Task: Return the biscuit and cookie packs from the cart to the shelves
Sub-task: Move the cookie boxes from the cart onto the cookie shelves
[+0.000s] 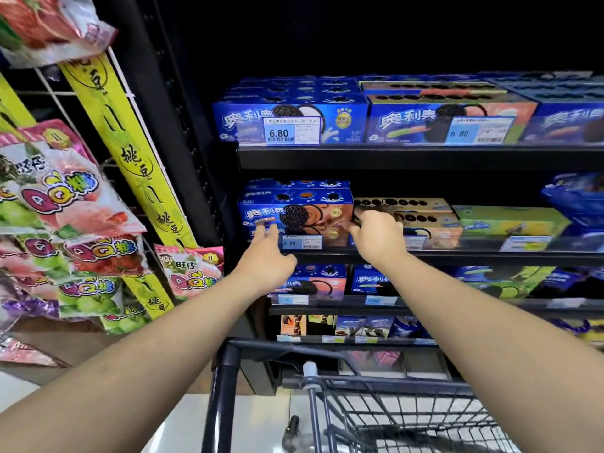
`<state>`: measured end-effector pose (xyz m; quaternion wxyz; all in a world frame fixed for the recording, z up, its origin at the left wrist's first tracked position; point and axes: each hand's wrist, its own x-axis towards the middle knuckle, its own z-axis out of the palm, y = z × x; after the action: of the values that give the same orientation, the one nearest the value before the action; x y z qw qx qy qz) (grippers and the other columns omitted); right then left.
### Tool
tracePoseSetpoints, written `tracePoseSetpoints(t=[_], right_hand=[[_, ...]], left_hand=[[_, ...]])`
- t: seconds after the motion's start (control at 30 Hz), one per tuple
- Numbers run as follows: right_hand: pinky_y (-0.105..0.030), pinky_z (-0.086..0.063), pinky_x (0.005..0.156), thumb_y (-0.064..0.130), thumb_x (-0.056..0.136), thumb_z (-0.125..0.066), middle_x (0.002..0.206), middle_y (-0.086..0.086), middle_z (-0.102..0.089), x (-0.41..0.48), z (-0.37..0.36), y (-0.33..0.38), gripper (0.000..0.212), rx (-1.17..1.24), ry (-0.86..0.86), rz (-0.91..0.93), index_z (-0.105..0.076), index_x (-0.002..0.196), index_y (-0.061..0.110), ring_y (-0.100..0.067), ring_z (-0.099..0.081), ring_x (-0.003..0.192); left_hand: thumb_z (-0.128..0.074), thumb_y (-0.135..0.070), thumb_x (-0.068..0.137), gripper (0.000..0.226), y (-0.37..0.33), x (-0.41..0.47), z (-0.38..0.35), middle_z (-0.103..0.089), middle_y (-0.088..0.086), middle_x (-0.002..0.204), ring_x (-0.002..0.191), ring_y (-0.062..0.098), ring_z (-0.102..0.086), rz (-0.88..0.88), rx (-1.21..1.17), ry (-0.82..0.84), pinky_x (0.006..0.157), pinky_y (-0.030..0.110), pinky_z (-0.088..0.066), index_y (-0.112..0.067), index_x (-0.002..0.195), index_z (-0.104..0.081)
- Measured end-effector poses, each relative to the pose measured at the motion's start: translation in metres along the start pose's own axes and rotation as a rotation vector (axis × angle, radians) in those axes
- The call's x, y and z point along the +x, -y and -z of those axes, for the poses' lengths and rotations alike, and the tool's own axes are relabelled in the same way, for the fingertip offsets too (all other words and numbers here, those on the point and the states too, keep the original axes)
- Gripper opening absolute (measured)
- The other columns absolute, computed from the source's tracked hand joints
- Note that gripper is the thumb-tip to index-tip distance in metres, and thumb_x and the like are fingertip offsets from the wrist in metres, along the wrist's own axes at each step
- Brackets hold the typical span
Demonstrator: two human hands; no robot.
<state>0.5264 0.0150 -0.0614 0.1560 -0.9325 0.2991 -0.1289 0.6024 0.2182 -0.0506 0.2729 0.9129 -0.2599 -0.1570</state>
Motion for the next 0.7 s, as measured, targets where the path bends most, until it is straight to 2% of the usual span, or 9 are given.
tracePoseSetpoints(t=[0.07, 0.17, 0.2, 0.3, 0.43, 0.5, 0.6, 0.7], right_hand=[[-0.047, -0.040, 0.098, 0.037, 0.103, -0.049, 0.108, -0.010, -0.070, -0.005, 0.005, -0.001, 0.029, -0.115, -0.016, 0.026, -0.064, 0.120, 0.019, -0.034, -0.060, 0.107], [-0.045, -0.041, 0.093, 0.038, 0.103, -0.050, 0.112, -0.009, -0.069, -0.021, 0.021, -0.015, 0.032, -0.175, -0.031, 0.096, -0.063, 0.122, 0.016, -0.032, -0.055, 0.111], [-0.045, -0.041, 0.095, 0.037, 0.102, -0.052, 0.117, -0.007, -0.068, -0.028, 0.028, -0.022, 0.033, -0.165, -0.031, 0.127, -0.062, 0.126, 0.017, -0.030, -0.053, 0.115], [-0.046, -0.040, 0.102, 0.034, 0.102, -0.054, 0.132, -0.004, -0.063, -0.053, 0.049, -0.052, 0.040, -0.144, 0.012, 0.214, -0.057, 0.138, 0.019, -0.028, -0.049, 0.125], [-0.042, -0.035, 0.107, 0.039, 0.103, -0.050, 0.145, 0.000, -0.054, -0.092, 0.077, -0.103, 0.045, -0.217, 0.140, 0.252, -0.050, 0.145, 0.023, -0.027, -0.043, 0.132], [-0.041, -0.034, 0.106, 0.040, 0.103, -0.049, 0.147, 0.002, -0.052, -0.114, 0.092, -0.133, 0.047, -0.226, 0.194, 0.243, -0.048, 0.147, 0.025, -0.027, -0.043, 0.132], [-0.041, -0.040, 0.104, 0.036, 0.101, -0.054, 0.143, 0.001, -0.057, -0.152, 0.113, -0.188, 0.048, -0.212, 0.253, 0.226, -0.049, 0.147, 0.025, -0.029, -0.048, 0.128], [-0.044, -0.044, 0.102, 0.036, 0.100, -0.057, 0.135, -0.005, -0.062, -0.188, 0.126, -0.256, 0.044, -0.197, 0.333, 0.155, -0.056, 0.141, 0.019, -0.031, -0.051, 0.126]], left_hand=[[-0.058, -0.025, 0.093, 0.063, -0.005, -0.006, -0.002, -0.022, 0.010, 0.161, 0.133, 0.028, -0.046, -0.019, 0.033, 0.014, 0.095, 0.031, -0.043, -0.016, 0.150, -0.033], [-0.055, -0.024, 0.095, 0.069, -0.023, -0.019, -0.007, -0.027, 0.008, 0.163, 0.144, 0.025, -0.036, -0.047, 0.074, 0.020, 0.111, 0.029, -0.033, -0.012, 0.157, -0.026], [-0.054, -0.023, 0.096, 0.068, -0.032, -0.024, -0.009, -0.033, 0.009, 0.160, 0.142, 0.026, -0.039, -0.057, 0.077, 0.022, 0.112, 0.031, -0.034, -0.012, 0.157, -0.028], [-0.052, -0.024, 0.097, 0.057, -0.061, -0.040, -0.023, -0.049, 0.011, 0.147, 0.124, 0.029, -0.054, -0.094, 0.127, 0.029, 0.103, 0.039, -0.046, -0.015, 0.152, -0.039], [-0.050, -0.028, 0.098, 0.052, -0.109, -0.066, -0.057, -0.048, 0.007, 0.150, 0.137, 0.027, -0.045, -0.181, 0.239, 0.037, 0.112, 0.044, -0.040, -0.016, 0.149, -0.045], [-0.051, -0.029, 0.098, 0.043, -0.136, -0.083, -0.080, -0.057, 0.008, 0.138, 0.129, 0.029, -0.051, -0.232, 0.281, 0.036, 0.106, 0.045, -0.045, -0.016, 0.138, -0.054], [-0.051, -0.029, 0.097, 0.020, -0.176, -0.113, -0.124, -0.062, 0.008, 0.113, 0.110, 0.032, -0.058, -0.329, 0.303, 0.044, 0.090, 0.046, -0.051, -0.017, 0.110, -0.059], [-0.049, -0.029, 0.098, 0.015, -0.212, -0.139, -0.177, -0.062, 0.008, 0.103, 0.103, 0.033, -0.059, -0.438, 0.319, 0.095, 0.083, 0.046, -0.051, -0.017, 0.102, -0.058]])
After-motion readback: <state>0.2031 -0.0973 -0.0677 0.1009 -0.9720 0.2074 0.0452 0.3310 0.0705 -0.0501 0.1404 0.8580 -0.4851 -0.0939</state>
